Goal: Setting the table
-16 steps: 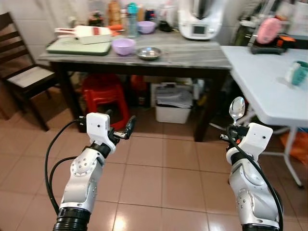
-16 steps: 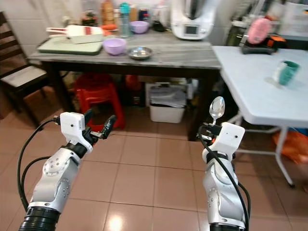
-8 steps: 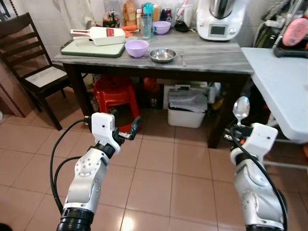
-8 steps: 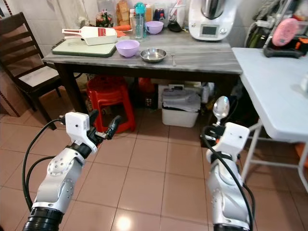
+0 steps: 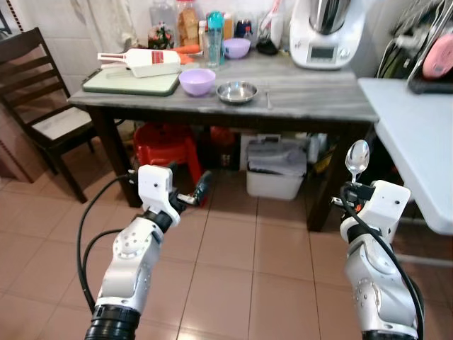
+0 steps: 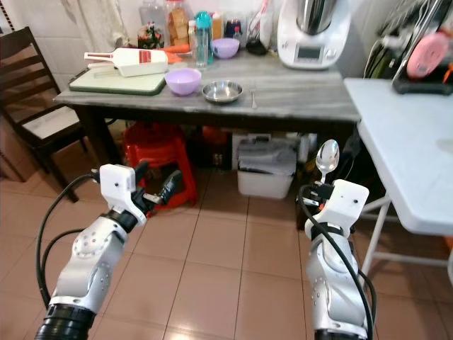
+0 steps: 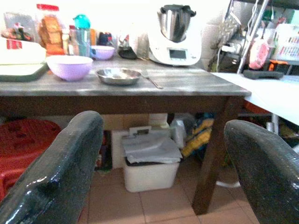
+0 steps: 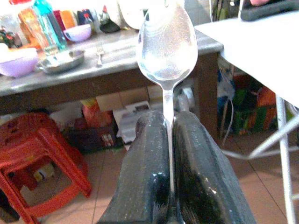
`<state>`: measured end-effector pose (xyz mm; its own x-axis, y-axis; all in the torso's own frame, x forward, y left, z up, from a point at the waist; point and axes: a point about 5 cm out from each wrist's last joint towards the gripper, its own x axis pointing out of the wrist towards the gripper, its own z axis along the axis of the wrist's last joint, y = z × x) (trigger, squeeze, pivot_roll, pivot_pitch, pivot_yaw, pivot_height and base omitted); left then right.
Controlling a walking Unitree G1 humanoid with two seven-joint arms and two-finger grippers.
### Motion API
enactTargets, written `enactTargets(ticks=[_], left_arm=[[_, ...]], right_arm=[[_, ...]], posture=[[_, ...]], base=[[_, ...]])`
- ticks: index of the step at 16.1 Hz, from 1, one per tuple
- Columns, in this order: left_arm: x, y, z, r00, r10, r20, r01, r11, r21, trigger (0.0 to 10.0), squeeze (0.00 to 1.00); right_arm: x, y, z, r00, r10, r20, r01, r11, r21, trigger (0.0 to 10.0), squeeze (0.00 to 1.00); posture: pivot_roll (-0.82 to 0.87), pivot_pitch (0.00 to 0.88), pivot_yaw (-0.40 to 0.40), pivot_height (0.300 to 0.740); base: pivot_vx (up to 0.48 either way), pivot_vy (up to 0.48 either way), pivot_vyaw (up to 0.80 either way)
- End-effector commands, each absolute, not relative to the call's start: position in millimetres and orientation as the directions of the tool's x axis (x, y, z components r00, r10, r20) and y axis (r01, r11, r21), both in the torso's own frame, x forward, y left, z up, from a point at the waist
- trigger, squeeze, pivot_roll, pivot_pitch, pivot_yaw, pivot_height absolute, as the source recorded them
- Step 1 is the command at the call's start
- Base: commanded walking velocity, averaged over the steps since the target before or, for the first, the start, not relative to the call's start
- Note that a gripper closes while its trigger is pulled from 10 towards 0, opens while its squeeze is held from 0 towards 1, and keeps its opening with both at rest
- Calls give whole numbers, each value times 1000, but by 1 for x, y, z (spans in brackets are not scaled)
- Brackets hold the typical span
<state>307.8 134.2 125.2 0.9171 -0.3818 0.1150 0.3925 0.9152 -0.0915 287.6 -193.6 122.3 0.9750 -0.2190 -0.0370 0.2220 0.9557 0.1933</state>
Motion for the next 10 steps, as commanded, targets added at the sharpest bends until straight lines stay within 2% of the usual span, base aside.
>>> enactTargets(ticks=[1,5,7,10], left_arm=[[309,141,126,923,-369,112,379,921,-86,10000,0],[308,139,125,920,-377,109,387,918,-88,10000,0],[308,139,125,919,-378,108,388,917,-90,10000,0],[307,138,125,919,-380,108,390,916,-92,10000,0]], right_arm=[[290,-186,129,980,-200,-16,199,957,213,10000,0],[291,-186,128,980,-200,-19,199,954,223,10000,0],[291,-186,129,980,-198,-15,196,956,220,10000,0],[291,-185,129,980,-199,-15,197,955,221,10000,0]], posture=[[-43,0,4,740],[-46,0,7,740],[-46,0,7,740],[-46,0,7,740]], base=[[300,0,0],[302,0,0],[302,0,-597],[304,0,0]])
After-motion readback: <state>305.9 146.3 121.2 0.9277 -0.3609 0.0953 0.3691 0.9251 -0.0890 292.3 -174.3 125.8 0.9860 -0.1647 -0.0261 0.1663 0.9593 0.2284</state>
